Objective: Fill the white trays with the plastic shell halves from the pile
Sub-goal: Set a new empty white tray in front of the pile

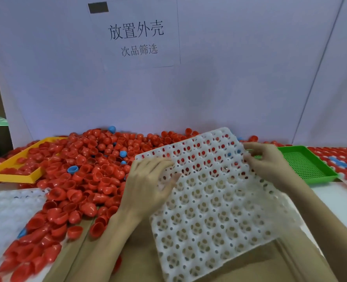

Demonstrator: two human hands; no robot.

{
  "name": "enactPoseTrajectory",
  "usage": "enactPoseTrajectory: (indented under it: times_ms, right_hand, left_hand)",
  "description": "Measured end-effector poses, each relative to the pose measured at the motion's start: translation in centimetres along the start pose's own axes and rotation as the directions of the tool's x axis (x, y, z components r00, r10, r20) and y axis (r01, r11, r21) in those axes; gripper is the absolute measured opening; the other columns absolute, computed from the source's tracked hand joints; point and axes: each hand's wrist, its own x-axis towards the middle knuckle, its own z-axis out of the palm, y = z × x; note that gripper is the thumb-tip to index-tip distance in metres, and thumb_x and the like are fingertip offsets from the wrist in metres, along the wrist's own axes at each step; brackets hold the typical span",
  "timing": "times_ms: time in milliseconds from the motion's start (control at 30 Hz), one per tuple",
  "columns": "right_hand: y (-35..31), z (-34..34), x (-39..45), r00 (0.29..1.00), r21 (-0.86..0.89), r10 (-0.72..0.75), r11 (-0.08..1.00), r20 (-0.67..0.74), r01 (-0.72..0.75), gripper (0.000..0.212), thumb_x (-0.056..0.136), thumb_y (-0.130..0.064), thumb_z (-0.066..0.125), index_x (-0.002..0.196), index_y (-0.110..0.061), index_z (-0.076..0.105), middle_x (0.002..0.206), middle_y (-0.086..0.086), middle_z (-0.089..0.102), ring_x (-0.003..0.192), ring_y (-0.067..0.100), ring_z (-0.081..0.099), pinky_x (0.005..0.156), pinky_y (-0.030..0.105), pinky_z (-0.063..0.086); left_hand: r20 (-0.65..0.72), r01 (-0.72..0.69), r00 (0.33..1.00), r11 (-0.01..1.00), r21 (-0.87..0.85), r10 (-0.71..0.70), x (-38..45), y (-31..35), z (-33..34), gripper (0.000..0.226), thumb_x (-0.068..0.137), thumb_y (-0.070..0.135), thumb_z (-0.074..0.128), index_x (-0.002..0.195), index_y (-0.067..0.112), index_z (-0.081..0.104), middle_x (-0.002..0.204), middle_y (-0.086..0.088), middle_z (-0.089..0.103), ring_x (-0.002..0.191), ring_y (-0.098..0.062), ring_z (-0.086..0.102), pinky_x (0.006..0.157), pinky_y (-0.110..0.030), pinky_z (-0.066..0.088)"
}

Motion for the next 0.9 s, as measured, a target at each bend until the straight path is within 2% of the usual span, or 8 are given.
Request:
enactPoseTrajectory:
  times_ms: [133, 233, 400, 467, 533, 600, 733, 900]
  right_hand:
    - [-2.7, -2.6, 4.0, 0.989, -0.054, 0.02, 0.998, 0.145, -0.013, 0.037, 0.105, -0.011, 0.06, 0.139, -0.025, 0.066, 0.103, -0.007, 0.07, 0.09, 0.013, 0.068, 0.065, 0.025, 0.056]
    - [-4.8, -2.7, 5.6, 0.893, -0.166, -0.084, 0.971, 0.443, 0.174, 0.037, 0.105, -0.017, 0.063, 0.139, -0.032, 0.066, 0.127, -0.005, 0.07, 0.108, 0.01, 0.07, 0.084, 0.028, 0.059]
    - [-6.5, 3.8, 5.0, 0.745, -0.216, -0.233, 0.865, 0.626, 0.452, 0.038, 0.102, -0.01, 0.065, 0.135, -0.029, 0.071, 0.127, -0.007, 0.074, 0.105, 0.004, 0.072, 0.093, 0.017, 0.055]
    - [-6.1, 6.4, 4.3, 0.764, -0.19, -0.277, 0.867, 0.583, 0.46, 0.035, 0.102, -0.01, 0.065, 0.13, -0.029, 0.074, 0.127, -0.011, 0.074, 0.105, -0.001, 0.069, 0.087, 0.005, 0.049]
    - [-5.2, 8.1, 3.7, 0.809, -0.175, -0.293, 0.885, 0.509, 0.431, 0.037, 0.103, -0.003, 0.059, 0.129, -0.026, 0.074, 0.128, -0.008, 0.074, 0.114, 0.002, 0.067, 0.096, 0.009, 0.049]
    - [-4.4, 8.7, 3.4, 0.844, -0.128, -0.271, 0.922, 0.462, 0.366, 0.038, 0.105, -0.002, 0.054, 0.132, -0.022, 0.072, 0.128, -0.005, 0.074, 0.12, 0.006, 0.067, 0.106, 0.024, 0.052]
    - [-2.4, 7.1, 3.4, 0.855, -0.159, -0.203, 0.937, 0.476, 0.311, 0.036, 0.107, -0.007, 0.05, 0.134, -0.02, 0.07, 0.13, -0.006, 0.072, 0.119, 0.003, 0.065, 0.106, 0.023, 0.051]
    - [0.9, 4.6, 2.7, 0.858, -0.295, -0.133, 0.904, 0.495, 0.31, 0.032, 0.107, -0.023, 0.055, 0.137, -0.023, 0.066, 0.134, -0.013, 0.068, 0.124, 0.002, 0.06, 0.103, 0.017, 0.044]
  left_hand:
    - [-0.297, -0.035, 0.955, 0.99, -0.137, -0.007, 0.3, -0.4, -1.6, 0.039, 0.109, 0.043, 0.048, 0.108, 0.016, 0.076, 0.111, 0.01, 0.073, 0.107, -0.008, 0.065, 0.099, -0.029, 0.038]
    - [-0.275, 0.088, 0.948, 0.961, -0.261, -0.162, 0.2, -1.1, -2.1, 0.039, 0.11, 0.045, 0.043, 0.11, 0.02, 0.073, 0.112, 0.014, 0.068, 0.111, -0.011, 0.062, 0.101, -0.037, 0.043]
    - [0.026, 0.295, 0.949, 0.85, -0.436, -0.316, -0.3, -2.2, -0.3, 0.024, 0.105, 0.038, 0.059, 0.116, 0.021, 0.072, 0.117, 0.01, 0.062, 0.109, -0.008, 0.062, 0.095, -0.035, 0.053]
    - [0.239, 0.413, 0.908, 0.823, -0.389, -0.343, -1.0, -2.4, 0.7, 0.03, 0.102, 0.043, 0.063, 0.128, 0.029, 0.066, 0.126, 0.013, 0.051, 0.117, -0.005, 0.057, 0.103, -0.038, 0.053]
    - [0.386, 0.492, 0.846, 0.815, -0.304, -0.367, -1.6, -2.8, 1.4, 0.046, 0.099, 0.051, 0.063, 0.141, 0.033, 0.057, 0.136, 0.015, 0.042, 0.129, -0.005, 0.048, 0.114, -0.039, 0.046]
    - [0.443, 0.503, 0.817, 0.832, -0.235, -0.37, -2.0, -3.1, 2.0, 0.055, 0.1, 0.053, 0.06, 0.148, 0.03, 0.05, 0.143, 0.015, 0.038, 0.136, -0.005, 0.041, 0.12, -0.037, 0.038]
    - [0.515, 0.487, 0.782, 0.86, -0.153, -0.351, -1.9, -2.7, 2.3, 0.064, 0.102, 0.058, 0.052, 0.157, 0.026, 0.042, 0.157, 0.015, 0.033, 0.148, -0.007, 0.032, 0.118, -0.023, 0.026]
    - [0.764, 0.481, 0.587, 0.874, -0.065, -0.266, -2.4, -1.7, 2.3, 0.102, 0.09, 0.083, 0.046, 0.167, 0.034, 0.001, 0.173, 0.017, -0.013, 0.16, -0.008, -0.004, 0.131, -0.041, 0.013]
